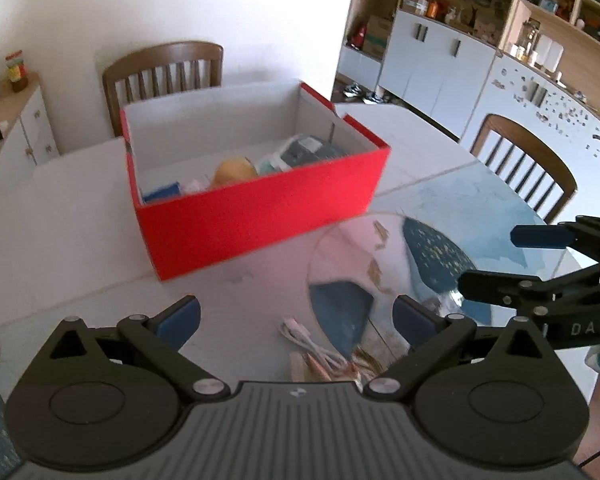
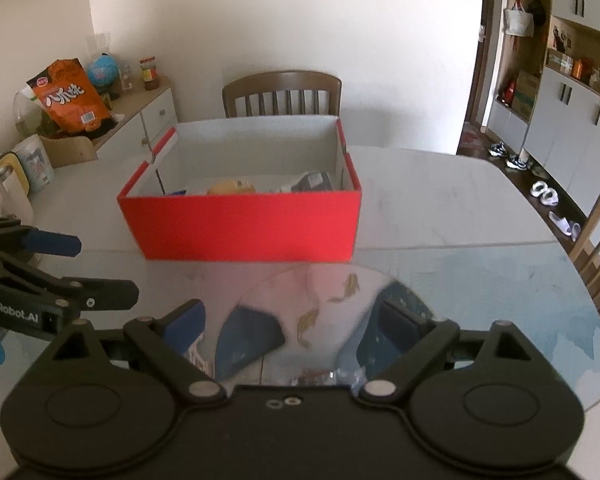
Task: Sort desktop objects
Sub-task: 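Move both tools back toward the remaining packages on the table, then grasp the black sesame snack pack with the right tool while the left tool reaches the silver bag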
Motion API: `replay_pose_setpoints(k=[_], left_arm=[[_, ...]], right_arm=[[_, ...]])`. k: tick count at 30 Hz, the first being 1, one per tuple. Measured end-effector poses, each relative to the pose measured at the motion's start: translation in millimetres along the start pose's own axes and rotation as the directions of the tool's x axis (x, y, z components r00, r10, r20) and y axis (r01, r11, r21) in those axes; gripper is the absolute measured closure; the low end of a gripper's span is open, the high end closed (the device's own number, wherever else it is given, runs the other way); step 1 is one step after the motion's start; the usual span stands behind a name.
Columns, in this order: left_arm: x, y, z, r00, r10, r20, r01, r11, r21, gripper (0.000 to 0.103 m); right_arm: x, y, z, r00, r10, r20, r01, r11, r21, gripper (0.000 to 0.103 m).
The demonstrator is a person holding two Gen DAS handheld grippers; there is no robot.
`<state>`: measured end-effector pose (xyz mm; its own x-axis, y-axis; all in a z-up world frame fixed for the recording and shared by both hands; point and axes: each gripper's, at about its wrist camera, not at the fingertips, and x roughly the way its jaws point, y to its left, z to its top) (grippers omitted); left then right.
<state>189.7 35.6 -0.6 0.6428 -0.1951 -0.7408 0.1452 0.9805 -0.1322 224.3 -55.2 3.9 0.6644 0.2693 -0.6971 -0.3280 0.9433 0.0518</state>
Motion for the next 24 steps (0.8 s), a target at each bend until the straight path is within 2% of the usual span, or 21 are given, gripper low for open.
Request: replay_pose_setpoints(k=[8, 14, 24], left_arm=[[9.8, -8.3, -25.4, 0.999, -0.027, -0.040, 0.027, 1.000, -0.008, 0.000], [23.4, -13.4, -38.9, 0.996, -0.049, -0.078, 0.047, 0.999, -0.024, 0.000], [40.6, -16.5, -51.7, 0.991, -0.061, -0.115, 0.055, 0.997, -0.056, 0.000]], right_arm=[[1.6, 0.6, -28.0, 0.999, -0.007, -0.031, 0.008, 1.000, 0.025, 0.013], [8.7, 10.6, -49.9, 0.997, -0.018, -0.072, 0.016, 0.999, -0.036, 0.017], [21.4, 9.3, -73.5, 0.993, -0.009, -0.120, 0.004, 0.999, -0.042, 0.020]])
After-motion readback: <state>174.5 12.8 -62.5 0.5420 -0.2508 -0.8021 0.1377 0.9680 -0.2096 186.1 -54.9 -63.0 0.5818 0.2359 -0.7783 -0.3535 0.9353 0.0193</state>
